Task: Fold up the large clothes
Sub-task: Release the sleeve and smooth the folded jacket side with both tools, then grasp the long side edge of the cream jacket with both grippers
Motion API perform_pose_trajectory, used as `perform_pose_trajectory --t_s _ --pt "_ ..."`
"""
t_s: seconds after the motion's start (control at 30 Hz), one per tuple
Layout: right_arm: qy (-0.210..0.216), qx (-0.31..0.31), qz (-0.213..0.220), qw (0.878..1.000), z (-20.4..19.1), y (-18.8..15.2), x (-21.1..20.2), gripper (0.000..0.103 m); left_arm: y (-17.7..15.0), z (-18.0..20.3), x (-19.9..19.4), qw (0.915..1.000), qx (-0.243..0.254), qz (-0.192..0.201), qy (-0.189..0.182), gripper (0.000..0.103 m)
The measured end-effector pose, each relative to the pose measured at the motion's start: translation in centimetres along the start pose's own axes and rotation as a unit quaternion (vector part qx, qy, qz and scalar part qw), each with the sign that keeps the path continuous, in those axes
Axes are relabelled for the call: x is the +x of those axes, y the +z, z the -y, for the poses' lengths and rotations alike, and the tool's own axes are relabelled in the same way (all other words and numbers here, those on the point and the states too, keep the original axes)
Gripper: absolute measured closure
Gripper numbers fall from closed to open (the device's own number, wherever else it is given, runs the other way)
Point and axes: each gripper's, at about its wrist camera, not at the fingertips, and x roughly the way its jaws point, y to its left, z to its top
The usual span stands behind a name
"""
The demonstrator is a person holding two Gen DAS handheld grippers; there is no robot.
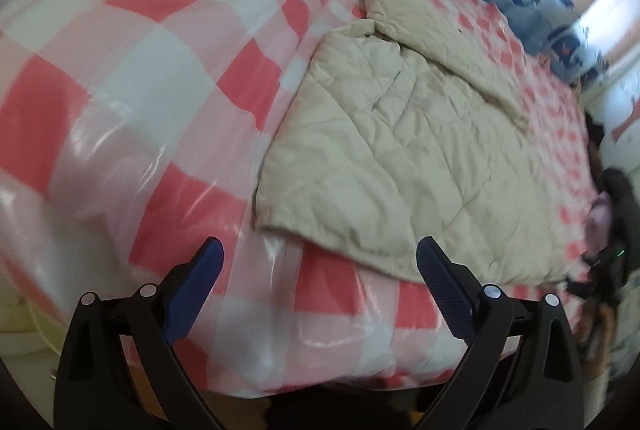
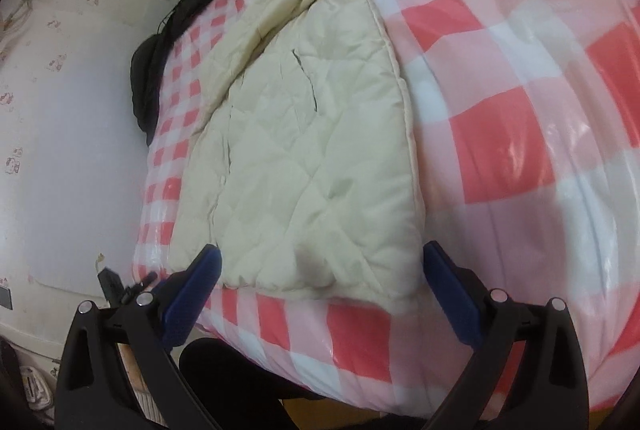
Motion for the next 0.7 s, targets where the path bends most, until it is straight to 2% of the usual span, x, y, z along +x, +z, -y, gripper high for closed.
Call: perform_pose_trajectory --t_s 0.13,0.23,0.4,0.5,0.7 --pt "-0.008 0.006 0.0 1.0 0.0 -0.4 0.1 0.007 -1.0 1.5 -1.4 0.9974 0.039 0.032 0.051 0.01" --pt "-0.014 0.005 0.002 1.0 0.0 -0.3 0.2 0.007 -1.7 3.3 -2.5 0.9895 0.094 0.064 0.089 0.01" --pt "-0.027 0.011 0.0 1.0 0.4 -0.1 1.1 0.007 -2.1 5.4 -3.4 0.9745 0.157 0.09 0.133 0.01" --pt "-0.033 0.015 -0.001 0.999 0.9 0.1 1.5 0.007 -2.1 6.2 -3.4 0.969 0.173 0.101 0.144 0.01" --pt "-0.037 0.018 -0.005 0.999 1.6 0.4 2.1 0.007 -2.1 6.7 -2.5 0.9662 0.18 0.11 0.148 0.01"
